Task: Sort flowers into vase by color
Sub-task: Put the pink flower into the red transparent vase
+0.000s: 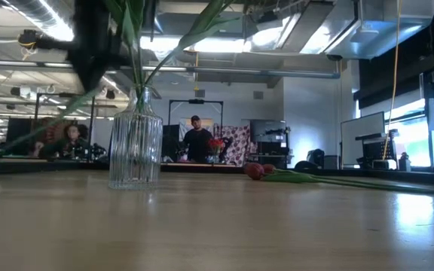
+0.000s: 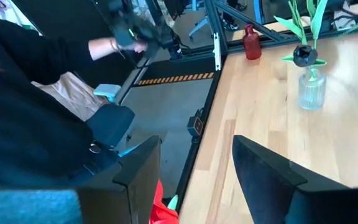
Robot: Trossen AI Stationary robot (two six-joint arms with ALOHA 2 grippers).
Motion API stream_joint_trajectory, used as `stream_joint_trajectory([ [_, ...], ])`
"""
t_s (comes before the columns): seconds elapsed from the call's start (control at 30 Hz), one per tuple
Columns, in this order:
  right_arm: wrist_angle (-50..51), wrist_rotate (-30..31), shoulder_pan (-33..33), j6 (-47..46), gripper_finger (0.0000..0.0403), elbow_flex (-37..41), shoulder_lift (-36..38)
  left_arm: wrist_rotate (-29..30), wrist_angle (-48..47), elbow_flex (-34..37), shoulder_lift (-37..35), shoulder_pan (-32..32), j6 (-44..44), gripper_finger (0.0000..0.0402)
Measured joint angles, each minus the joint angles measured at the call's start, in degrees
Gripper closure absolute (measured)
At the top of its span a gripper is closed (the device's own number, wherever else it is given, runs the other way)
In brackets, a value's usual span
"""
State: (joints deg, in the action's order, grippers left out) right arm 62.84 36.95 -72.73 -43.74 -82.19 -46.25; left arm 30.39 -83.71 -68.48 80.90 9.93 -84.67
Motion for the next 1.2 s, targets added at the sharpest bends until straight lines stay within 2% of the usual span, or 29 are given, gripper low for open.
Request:
stream_joint_trajectory([
  [0.1,0.0,4.1,0.0,2.3,0.0201,0.0,0.0,10.6,2.3,-9.1,-3.4,-1.4,1.4,0.0399],
  [0.17,0.1,7.2,0.0,3.5,0.0201,0.0,0.0,18.6,6.3,-15.3,-4.9,-3.2,5.5,0.0399],
  [0.23,0.1,8.7,0.0,4.7,0.0201,0.0,0.0,24.3,11.7,-21.0,-6.0,-5.3,13.7,0.0399],
  [0.3,0.1,9.1,0.0,5.7,0.0201,0.0,0.0,26.7,17.4,-26.2,-6.7,-7.8,26.1,0.0399],
  [0.37,0.2,9.1,0.0,6.5,0.0201,0.0,0.0,25.9,21.5,-30.6,-6.8,-10.4,38.3,0.0399],
  [0.43,0.3,10.1,0.0,6.6,0.0201,0.0,0.0,24.2,22.1,-34.7,-6.8,-13.0,45.4,0.0399],
  [0.63,0.3,12.0,0.0,6.6,0.0201,0.0,0.3,20.6,21.3,-40.3,-9.0,-19.9,54.4,0.0400],
  [0.87,0.3,12.0,0.0,6.6,0.0201,0.0,0.3,20.9,21.8,-40.4,-17.1,-24.6,57.8,0.0400],
  [1.0,0.3,12.7,0.0,6.6,0.0201,0.0,0.3,15.1,21.8,-40.4,-20.3,-25.6,58.8,0.0400],
  [1.2,0.3,13.0,0.0,6.6,0.0201,0.0,0.3,6.0,21.3,-37.3,-21.5,-25.8,60.4,0.0400],
])
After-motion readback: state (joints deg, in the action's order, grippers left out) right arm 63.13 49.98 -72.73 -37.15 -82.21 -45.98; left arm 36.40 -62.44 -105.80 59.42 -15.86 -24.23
